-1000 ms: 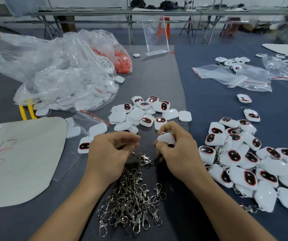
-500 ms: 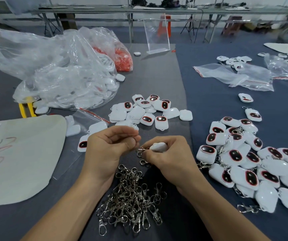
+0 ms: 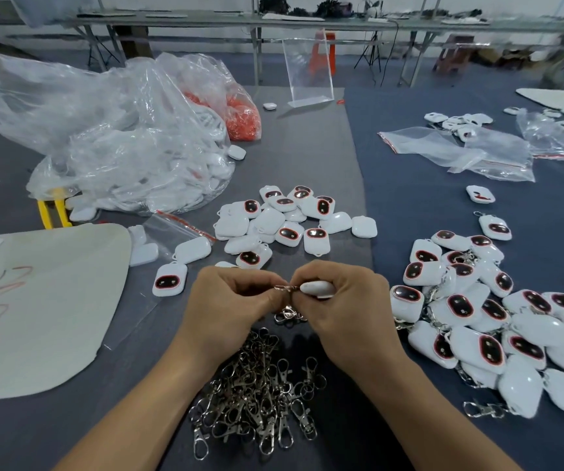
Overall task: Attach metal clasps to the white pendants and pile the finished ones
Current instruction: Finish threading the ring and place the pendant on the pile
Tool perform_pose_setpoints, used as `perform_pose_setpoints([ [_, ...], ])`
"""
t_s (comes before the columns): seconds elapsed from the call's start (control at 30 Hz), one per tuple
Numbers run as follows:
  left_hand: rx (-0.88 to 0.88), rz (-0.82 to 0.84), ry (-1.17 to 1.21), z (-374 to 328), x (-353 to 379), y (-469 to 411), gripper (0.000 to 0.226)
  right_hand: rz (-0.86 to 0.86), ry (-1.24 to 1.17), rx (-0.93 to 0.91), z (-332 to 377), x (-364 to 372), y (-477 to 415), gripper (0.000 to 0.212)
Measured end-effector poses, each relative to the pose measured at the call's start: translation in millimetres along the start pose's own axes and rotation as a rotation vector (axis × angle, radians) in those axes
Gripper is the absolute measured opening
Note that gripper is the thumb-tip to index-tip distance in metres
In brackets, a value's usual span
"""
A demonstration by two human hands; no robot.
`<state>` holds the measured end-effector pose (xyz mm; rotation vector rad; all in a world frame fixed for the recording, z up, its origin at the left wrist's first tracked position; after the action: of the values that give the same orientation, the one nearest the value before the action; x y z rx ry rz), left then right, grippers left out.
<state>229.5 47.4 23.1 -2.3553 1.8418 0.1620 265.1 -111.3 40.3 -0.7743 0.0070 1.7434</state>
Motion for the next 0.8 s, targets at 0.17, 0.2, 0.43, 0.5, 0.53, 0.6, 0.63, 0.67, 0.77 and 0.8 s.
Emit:
perform_pose_setpoints([
  [0.17, 0.021, -0.036, 0.057, -1, -4, -1, 0.015, -0.017, -0.160, 0.045, -7, 1, -2, 0.022],
  [0.2, 0.043, -0.048, 0.050, -2, -4, 0, 0.017, -0.027, -0.250, 0.105, -10, 2, -2, 0.023],
  [0.43, 0.210, -0.182, -0.047, -11, -12, 3, 0.037, 0.050, -0.632, 0.356, -18, 23, -1, 0.004],
  [0.5, 0.313, -0.220, -0.193, -18, -10, 9, 0.041, 0.082, -0.659, 0.380, -16, 25, 1, 0.008],
  [0.53, 0.355, -0.231, -0.250, -21, -8, 12, 0.039, 0.103, -0.662, 0.378, -14, 26, 2, 0.010],
  [0.6, 0.389, -0.255, -0.303, -23, -7, 17, 0.031, 0.134, -0.675, 0.380, -12, 27, 3, 0.014],
  [0.63, 0.392, -0.279, -0.319, -24, -7, 19, 0.028, 0.144, -0.683, 0.384, -12, 26, 3, 0.014],
  [0.67, 0.395, -0.316, -0.350, -25, -9, 20, 0.024, 0.152, -0.687, 0.389, -12, 26, 2, 0.014],
  [0.77, 0.435, -0.446, -0.478, -30, -12, 23, 0.016, 0.194, -0.677, 0.405, -10, 27, 1, 0.013],
  [0.8, 0.442, -0.476, -0.496, -31, -13, 24, 0.012, 0.214, -0.673, 0.409, -10, 28, 1, 0.012],
])
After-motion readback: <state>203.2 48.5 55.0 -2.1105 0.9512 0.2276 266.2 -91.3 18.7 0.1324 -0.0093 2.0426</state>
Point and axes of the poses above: each hand's wrist, its own y-axis away from the middle knuckle, its own x-axis out of the palm, z = x × y, the point moved 6 cm from there along -y, towards the middle knuckle, and after that the axes turned 2 degrees about -x, right-handed, at the moved point
